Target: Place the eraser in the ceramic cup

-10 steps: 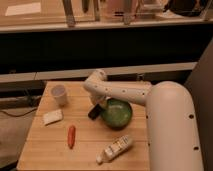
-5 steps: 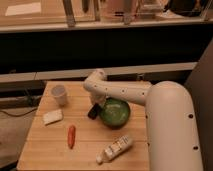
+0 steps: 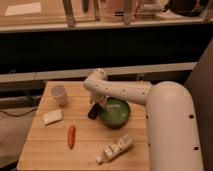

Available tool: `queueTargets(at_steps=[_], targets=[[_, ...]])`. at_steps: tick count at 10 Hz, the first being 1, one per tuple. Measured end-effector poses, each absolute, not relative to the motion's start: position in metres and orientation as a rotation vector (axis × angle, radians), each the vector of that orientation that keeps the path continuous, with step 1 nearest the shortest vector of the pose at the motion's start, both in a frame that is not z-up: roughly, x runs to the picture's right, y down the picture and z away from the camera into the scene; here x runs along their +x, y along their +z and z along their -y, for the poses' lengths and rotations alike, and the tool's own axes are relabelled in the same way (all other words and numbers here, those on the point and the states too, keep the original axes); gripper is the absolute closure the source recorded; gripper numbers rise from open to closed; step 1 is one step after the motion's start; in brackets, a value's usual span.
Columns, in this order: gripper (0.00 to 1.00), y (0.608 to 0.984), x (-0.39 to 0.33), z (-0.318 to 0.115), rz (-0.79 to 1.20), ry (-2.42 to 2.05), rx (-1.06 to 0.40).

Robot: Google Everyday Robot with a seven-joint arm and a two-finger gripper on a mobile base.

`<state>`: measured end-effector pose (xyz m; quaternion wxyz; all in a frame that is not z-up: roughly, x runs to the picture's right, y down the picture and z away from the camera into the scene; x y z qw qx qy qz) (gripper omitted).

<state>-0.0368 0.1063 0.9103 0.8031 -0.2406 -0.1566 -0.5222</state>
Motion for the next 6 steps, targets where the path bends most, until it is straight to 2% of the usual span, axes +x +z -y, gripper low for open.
queueTargets(at_steps=[6], targets=[[0.2,0.896,-0.041,-0.102,0.324,-1.113,-0.504]])
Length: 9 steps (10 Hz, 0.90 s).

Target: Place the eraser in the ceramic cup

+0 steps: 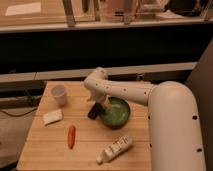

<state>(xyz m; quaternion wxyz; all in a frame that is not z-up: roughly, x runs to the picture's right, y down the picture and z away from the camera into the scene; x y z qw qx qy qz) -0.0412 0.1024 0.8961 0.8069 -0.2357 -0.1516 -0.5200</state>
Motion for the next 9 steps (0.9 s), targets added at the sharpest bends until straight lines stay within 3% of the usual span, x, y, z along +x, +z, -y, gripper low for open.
queueTargets(at_steps=[9], targets=[[0.2,0.845,-0.081,-0.088,0.236,-1.017,-0.452]])
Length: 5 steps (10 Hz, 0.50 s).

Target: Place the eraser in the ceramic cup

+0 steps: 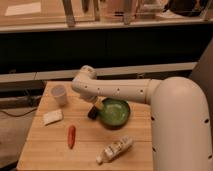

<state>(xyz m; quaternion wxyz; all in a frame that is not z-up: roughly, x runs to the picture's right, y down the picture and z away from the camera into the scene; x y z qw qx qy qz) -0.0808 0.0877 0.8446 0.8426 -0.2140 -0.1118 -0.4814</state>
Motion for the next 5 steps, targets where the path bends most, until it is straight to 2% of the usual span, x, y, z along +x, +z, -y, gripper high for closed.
queueTargets(at_steps=[5], targets=[[0.2,0.835,-0.085,-0.1,0.238,-0.935,-0.472]])
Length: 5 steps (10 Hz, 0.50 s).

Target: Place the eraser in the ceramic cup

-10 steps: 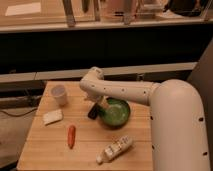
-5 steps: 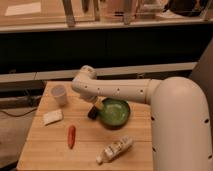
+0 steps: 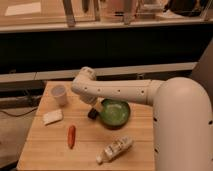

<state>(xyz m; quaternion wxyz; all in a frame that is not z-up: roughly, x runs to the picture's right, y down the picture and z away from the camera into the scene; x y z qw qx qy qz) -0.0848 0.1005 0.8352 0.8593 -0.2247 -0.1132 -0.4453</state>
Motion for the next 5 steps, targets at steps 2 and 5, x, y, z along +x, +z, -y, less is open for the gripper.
queueTargets(at_steps=[2,5], targets=[[0.2,0.833,-0.092,-0.107,0.247,-0.933,-0.481],[0.2,0.835,-0.104,-0.116,0.268,-0.941,-0.485]])
